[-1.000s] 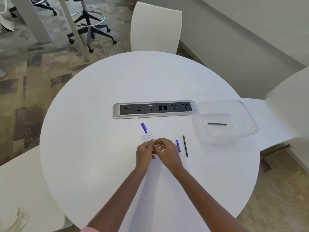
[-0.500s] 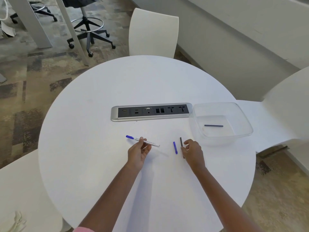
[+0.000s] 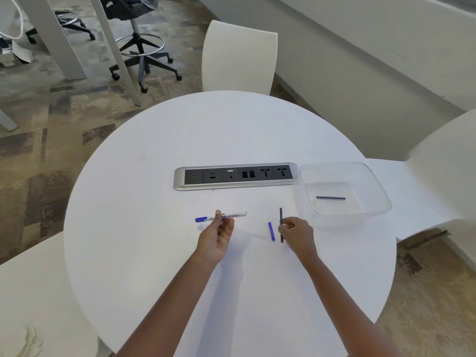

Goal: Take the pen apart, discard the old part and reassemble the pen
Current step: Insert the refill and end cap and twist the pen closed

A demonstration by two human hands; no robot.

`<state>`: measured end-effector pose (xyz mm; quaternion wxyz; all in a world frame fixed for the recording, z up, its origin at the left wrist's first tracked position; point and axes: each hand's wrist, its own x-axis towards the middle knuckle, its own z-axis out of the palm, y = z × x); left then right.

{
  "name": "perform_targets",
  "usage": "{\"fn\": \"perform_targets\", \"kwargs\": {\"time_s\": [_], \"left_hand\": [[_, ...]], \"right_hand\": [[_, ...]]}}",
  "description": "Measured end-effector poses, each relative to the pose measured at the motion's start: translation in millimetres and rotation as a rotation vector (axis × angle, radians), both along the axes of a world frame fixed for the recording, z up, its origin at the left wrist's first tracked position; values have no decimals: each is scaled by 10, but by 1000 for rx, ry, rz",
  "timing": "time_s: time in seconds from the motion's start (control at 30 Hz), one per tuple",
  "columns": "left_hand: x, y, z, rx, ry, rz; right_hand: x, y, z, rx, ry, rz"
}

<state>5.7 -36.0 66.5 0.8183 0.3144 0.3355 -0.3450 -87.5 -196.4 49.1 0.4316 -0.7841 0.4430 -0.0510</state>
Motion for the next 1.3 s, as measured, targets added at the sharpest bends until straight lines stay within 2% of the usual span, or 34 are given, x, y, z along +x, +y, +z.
{"fn": "perform_targets", "kwargs": {"time_s": [0.13, 0.23, 0.33, 0.9, 1.17, 1.3], "left_hand": [[-28, -9, 32, -23, 22, -1], [-39, -18, 37, -45, 46, 18], [-53, -20, 38, -73, 67, 32], [-131, -37, 77, -92, 111, 73], [-114, -47, 65, -67, 96, 65], [-113, -65, 78, -79, 96, 62]], "right_hand": [[60, 139, 325, 244, -332, -43], [84, 275, 532, 283, -532, -28], [96, 375, 663, 249, -634, 3], [47, 481, 714, 98, -645, 138], [38, 467, 716, 77, -611, 215], [56, 476, 701, 106, -610, 185]]}}
